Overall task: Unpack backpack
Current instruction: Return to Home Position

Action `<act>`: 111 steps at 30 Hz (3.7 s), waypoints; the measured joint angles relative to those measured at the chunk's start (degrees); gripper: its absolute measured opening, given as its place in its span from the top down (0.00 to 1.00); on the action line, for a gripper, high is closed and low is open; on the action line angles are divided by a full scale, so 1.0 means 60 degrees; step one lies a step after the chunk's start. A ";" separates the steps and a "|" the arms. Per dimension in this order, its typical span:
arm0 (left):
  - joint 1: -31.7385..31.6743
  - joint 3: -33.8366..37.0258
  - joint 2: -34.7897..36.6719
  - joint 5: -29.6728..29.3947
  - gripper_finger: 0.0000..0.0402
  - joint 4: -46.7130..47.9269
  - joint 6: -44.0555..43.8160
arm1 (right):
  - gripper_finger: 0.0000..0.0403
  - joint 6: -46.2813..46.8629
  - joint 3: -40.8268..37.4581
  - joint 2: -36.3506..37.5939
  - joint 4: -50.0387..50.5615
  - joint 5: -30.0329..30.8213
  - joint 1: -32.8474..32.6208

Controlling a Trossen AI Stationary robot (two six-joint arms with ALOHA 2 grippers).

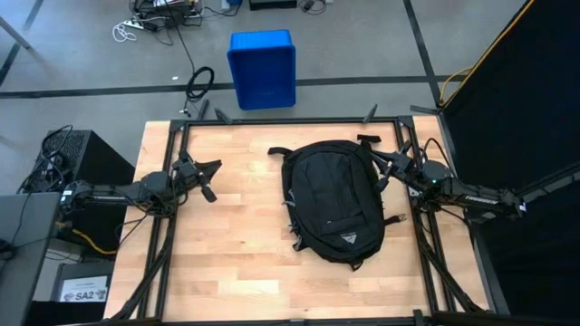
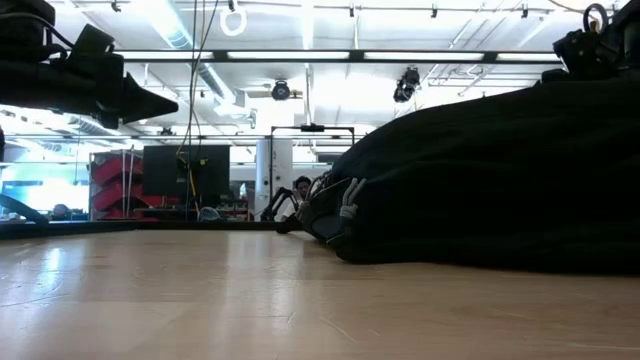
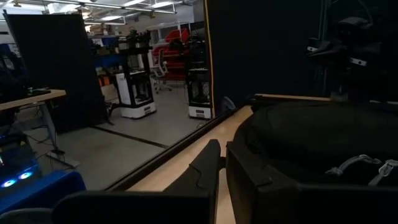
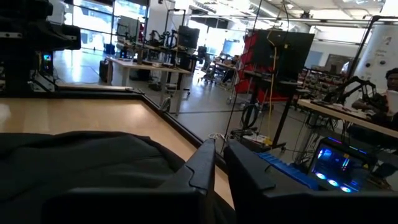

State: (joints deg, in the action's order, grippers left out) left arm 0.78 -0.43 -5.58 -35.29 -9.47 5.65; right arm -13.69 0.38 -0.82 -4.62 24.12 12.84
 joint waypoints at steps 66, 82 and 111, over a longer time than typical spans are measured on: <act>0.0000 0.0000 0.0000 -0.0011 0.99 0.0003 0.0007 | 0.91 0.0000 0.0000 -0.0002 0.0000 0.0000 0.0000; 0.0000 0.0000 -0.0004 -0.0015 0.99 0.0004 0.0007 | 0.93 0.0000 0.0000 -0.0001 0.0000 0.0000 0.0000; 0.0001 0.0000 -0.0004 -0.0014 0.99 0.0003 0.0007 | 0.92 0.0001 0.0000 -0.0001 0.0003 0.0000 0.0000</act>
State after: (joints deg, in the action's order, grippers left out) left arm 0.78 -0.43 -5.61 -35.37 -9.46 5.69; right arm -13.69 0.38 -0.83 -4.61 24.12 12.84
